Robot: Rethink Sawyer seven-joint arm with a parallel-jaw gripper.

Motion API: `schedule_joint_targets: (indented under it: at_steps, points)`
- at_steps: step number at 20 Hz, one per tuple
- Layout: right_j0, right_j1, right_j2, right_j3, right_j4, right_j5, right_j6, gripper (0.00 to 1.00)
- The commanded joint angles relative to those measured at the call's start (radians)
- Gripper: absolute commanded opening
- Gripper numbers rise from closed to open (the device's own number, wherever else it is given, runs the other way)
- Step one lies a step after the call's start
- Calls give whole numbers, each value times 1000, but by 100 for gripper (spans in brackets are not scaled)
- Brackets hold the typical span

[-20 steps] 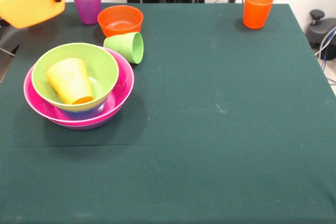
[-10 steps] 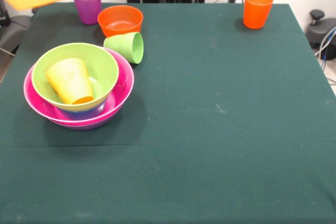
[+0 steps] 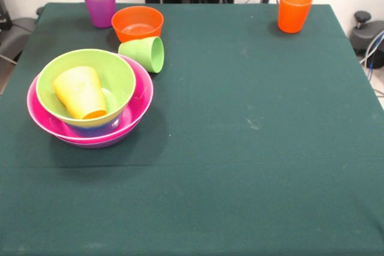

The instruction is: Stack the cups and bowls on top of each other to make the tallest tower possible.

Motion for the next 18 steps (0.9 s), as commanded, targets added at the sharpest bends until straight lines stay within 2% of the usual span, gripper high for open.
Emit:
schedule_joint_targets:
  at_steps: [1, 3, 4, 6, 8, 12, 15, 18]
  points:
    - [91, 78, -2, -102, -30, 80, 18, 0]
    - [120, 84, -24, -124, -9, 150, 42, 0]
    - [151, 85, -44, -150, -23, 186, 55, 0]
    - [164, 109, -45, -168, 23, 262, 54, 0]
    - [200, 129, -70, -196, 14, 276, 86, 0]
    - [238, 153, -98, -221, 40, 325, 122, 0]
    - [246, 135, -107, -211, 95, 405, 126, 0]
    - [256, 142, -124, -245, 92, 444, 115, 0]
